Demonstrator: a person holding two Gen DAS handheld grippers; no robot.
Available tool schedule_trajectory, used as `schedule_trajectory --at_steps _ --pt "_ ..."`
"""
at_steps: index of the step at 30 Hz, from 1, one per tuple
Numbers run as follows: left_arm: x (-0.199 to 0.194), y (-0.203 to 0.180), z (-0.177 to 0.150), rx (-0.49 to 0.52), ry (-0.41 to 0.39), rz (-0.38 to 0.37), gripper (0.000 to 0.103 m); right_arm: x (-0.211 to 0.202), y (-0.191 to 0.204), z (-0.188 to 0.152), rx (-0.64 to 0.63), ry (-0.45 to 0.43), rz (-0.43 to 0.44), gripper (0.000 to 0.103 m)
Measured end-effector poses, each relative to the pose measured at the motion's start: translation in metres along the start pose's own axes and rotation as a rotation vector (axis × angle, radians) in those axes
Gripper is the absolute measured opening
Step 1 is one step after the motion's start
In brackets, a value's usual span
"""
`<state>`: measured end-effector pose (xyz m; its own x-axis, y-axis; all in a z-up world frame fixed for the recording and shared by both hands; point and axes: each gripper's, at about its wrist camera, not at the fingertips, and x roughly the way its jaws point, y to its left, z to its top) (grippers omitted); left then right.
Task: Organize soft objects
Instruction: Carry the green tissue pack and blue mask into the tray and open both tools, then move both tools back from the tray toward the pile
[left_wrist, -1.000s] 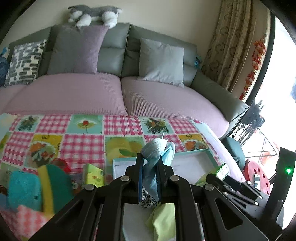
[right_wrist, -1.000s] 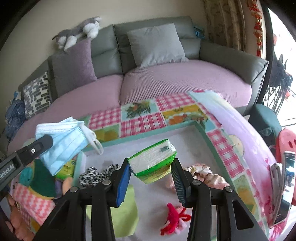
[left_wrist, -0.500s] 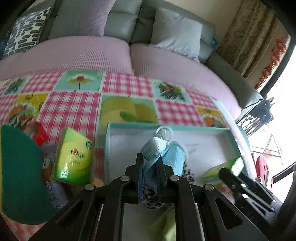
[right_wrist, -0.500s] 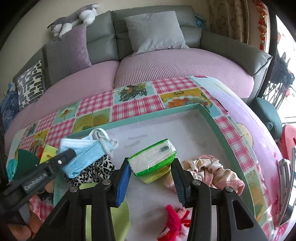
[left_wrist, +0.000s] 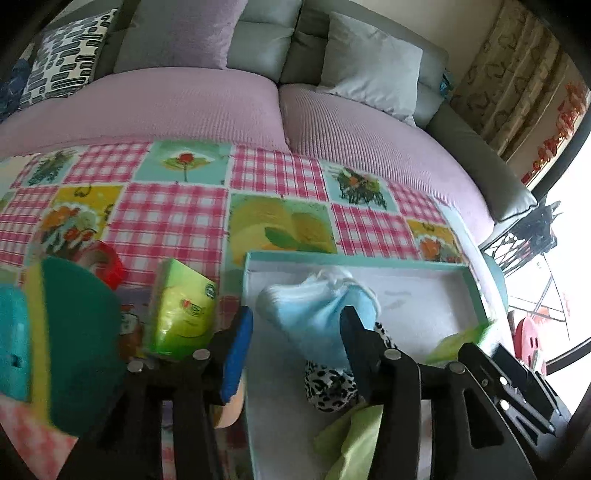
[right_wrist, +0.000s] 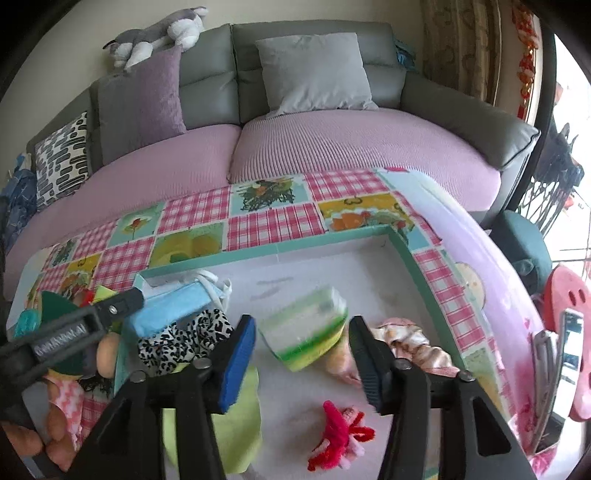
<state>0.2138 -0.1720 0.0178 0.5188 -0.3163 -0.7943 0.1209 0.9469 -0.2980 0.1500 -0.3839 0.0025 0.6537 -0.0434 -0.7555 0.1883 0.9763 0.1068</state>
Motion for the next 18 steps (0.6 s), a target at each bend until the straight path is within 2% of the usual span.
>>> schedule_trajectory --at_steps 3,11,15,17,18 --pt "-0.015 0.001 0.005 0.002 -0.009 0.034 0.061 -0.009 0.002 0.002 -0.009 -0.001 -0.014 0.059" --pt "-0.028 0.005 0.006 0.024 0.042 0.142 0.066 -0.018 -0.006 -0.001 0.023 0.054 -0.045 0.060" --pt "-0.027 0.008 0.003 0.020 0.064 0.177 0.075 -0.015 -0.010 -0.003 0.026 0.080 -0.065 0.071" --pt "-0.027 0.009 0.002 0.024 0.062 0.196 0.079 -0.013 -0.010 -0.004 0.014 0.095 -0.083 0.079" --pt "-0.028 0.010 0.002 0.027 0.057 0.211 0.083 -0.012 -0.010 -0.005 0.009 0.098 -0.090 0.087"
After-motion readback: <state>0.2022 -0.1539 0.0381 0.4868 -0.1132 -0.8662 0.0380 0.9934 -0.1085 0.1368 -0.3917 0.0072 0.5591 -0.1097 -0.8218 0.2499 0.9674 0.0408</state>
